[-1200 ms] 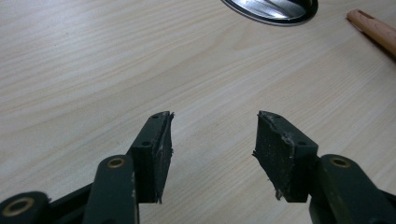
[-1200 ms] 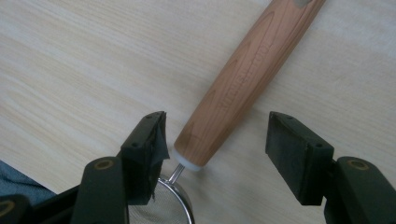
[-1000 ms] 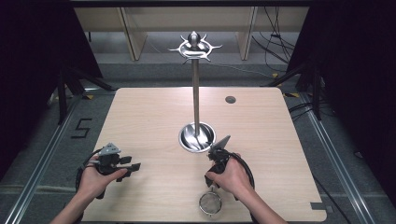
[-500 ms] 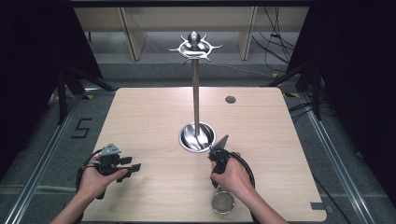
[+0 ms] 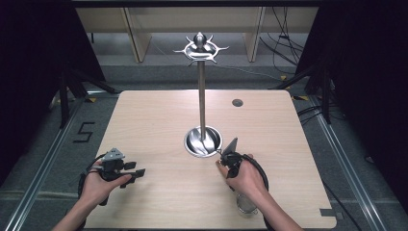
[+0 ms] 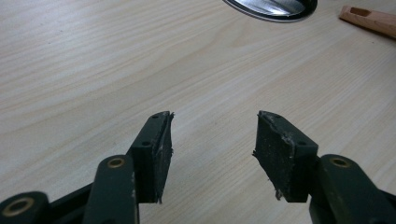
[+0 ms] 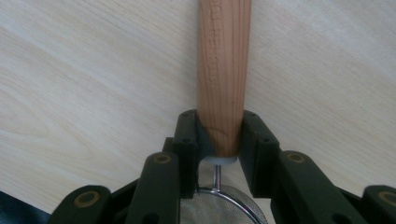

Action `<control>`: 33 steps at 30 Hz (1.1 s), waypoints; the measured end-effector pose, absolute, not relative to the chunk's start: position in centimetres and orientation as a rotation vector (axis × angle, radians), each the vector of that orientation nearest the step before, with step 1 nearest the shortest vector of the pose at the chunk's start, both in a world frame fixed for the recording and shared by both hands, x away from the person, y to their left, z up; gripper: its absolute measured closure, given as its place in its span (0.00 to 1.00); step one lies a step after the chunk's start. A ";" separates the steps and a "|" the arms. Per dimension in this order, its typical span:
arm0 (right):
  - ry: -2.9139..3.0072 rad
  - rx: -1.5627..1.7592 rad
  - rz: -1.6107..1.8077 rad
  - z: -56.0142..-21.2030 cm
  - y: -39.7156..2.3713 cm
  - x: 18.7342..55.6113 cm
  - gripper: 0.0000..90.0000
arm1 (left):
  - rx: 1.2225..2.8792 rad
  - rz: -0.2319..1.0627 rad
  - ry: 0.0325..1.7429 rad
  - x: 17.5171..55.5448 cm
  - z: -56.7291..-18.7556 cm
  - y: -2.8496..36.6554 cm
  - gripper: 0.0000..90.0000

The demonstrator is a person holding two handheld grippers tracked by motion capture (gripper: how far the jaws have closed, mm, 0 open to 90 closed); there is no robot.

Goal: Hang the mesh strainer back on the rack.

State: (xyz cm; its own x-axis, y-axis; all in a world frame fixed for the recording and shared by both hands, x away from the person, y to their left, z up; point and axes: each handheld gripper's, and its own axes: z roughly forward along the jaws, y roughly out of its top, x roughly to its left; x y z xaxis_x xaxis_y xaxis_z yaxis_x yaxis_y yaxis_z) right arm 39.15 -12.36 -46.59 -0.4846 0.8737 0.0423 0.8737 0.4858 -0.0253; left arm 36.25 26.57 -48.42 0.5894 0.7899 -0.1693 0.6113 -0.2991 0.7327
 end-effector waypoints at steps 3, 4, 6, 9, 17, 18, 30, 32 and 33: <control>-2.692 -1.537 -0.001 -46.6 -12.8 39.1 0.79 | 2.018 0.287 1.115 36.3 -48.5 26.5 0.50; -2.716 -1.504 -0.014 -46.6 -13.1 39.2 0.79 | 2.020 0.289 1.115 36.3 -48.5 26.6 0.50; -2.717 -1.509 -0.025 -46.6 -13.2 39.1 0.79 | 2.017 0.287 1.116 36.2 -48.5 26.5 0.50; -2.722 -1.509 -0.040 -46.3 -13.2 39.1 0.79 | 2.022 0.285 1.110 36.2 -48.4 26.6 0.50; -2.752 -1.501 -0.190 -45.2 -13.8 38.7 0.79 | 2.012 0.289 1.109 36.2 -48.5 26.6 0.50; -2.757 -1.503 -0.207 -45.1 -14.0 38.6 0.79 | 2.014 0.289 1.111 36.2 -48.5 26.6 0.50; -2.799 -1.497 -0.528 -44.2 -15.5 37.7 0.79 | 2.014 0.291 1.113 36.2 -48.5 26.6 0.50; -2.808 -1.517 -0.565 -43.9 -15.7 37.4 0.79 | 2.013 0.294 1.114 36.2 -48.5 26.6 0.50; -2.831 -1.494 -0.601 -43.9 -16.0 37.4 0.79 | 2.012 0.294 1.114 36.2 -48.5 26.7 0.50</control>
